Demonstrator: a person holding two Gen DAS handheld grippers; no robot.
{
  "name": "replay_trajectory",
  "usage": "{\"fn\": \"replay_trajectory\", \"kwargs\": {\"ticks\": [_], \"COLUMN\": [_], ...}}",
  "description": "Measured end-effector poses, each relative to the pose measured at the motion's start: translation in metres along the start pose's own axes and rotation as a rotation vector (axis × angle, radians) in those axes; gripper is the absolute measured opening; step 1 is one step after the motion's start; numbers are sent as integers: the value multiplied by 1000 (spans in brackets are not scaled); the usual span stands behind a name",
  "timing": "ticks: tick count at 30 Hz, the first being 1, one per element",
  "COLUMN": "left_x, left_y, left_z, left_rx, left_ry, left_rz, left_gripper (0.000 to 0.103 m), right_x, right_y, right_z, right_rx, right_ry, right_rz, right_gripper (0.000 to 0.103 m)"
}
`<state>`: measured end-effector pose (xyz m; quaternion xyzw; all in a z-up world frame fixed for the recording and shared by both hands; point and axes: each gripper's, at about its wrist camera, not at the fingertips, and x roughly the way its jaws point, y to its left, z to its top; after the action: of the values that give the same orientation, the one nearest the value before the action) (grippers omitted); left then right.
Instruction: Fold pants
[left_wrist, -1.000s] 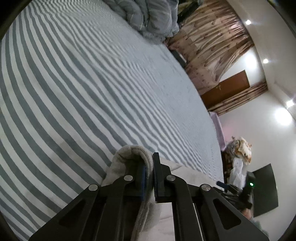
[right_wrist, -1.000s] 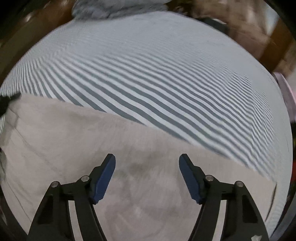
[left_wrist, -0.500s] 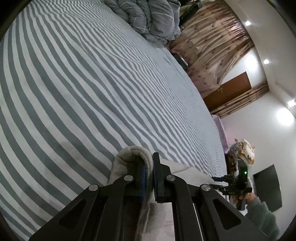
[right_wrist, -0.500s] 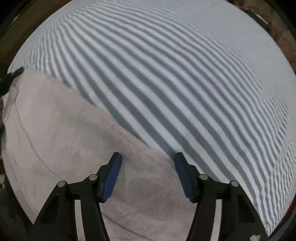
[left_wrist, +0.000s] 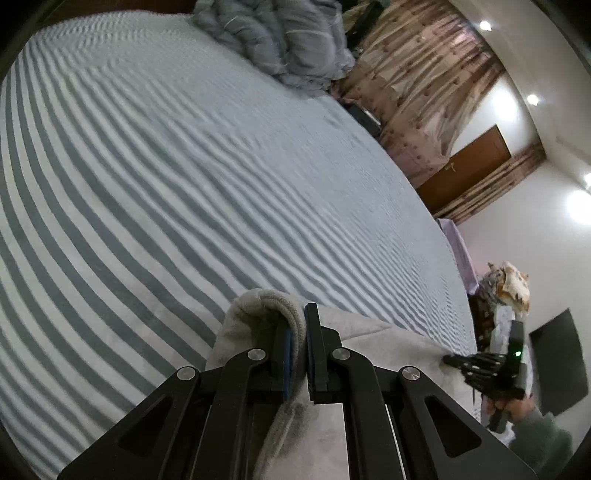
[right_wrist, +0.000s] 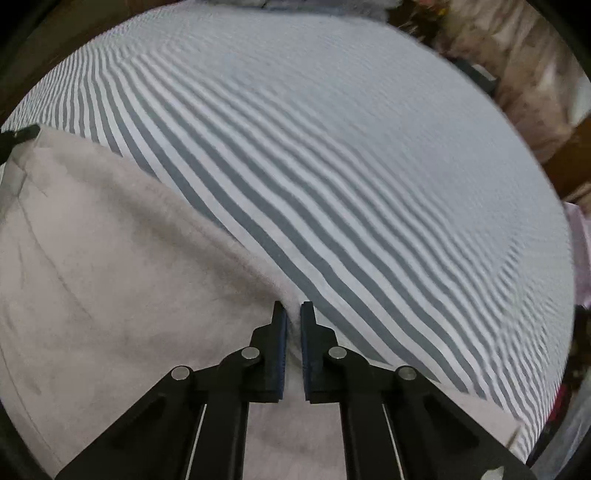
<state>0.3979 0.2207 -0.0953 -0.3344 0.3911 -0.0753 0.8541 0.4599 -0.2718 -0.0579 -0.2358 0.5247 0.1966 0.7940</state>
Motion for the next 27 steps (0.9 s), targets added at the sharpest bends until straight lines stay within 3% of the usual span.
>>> {"fn": "replay_trajectory", "kwargs": {"ticks": [5,9,14,19,21,27], "left_x": [-40,-78,-128,-168,-181,-196], "left_y": [-27,-45,-47,-39,-36,-20], "left_z": [-7,-23,-55,-97,-115,-174], "left_rx": [46,106,134,155,174,215], "left_ry": [-20,-34,-18,13,27,129], "left_rz": [-50,-87,-122,-127,-114,-45], "left_gripper": [7,7,7,8,9,13], "right_x": [-69,-130,-173,-174,-172,-144], "right_y": [13,35,73,107,124,154], "right_z": [-15,-71,-123,-175,-203,-245], "right_rx": [79,133,196,246,283,352], "right_ry": [-90,-148,-203,-188,-173,-117], "right_rz": [-102,-149,-147,-125,-104,-49], "right_gripper": [5,5,5,5,5,5]}}
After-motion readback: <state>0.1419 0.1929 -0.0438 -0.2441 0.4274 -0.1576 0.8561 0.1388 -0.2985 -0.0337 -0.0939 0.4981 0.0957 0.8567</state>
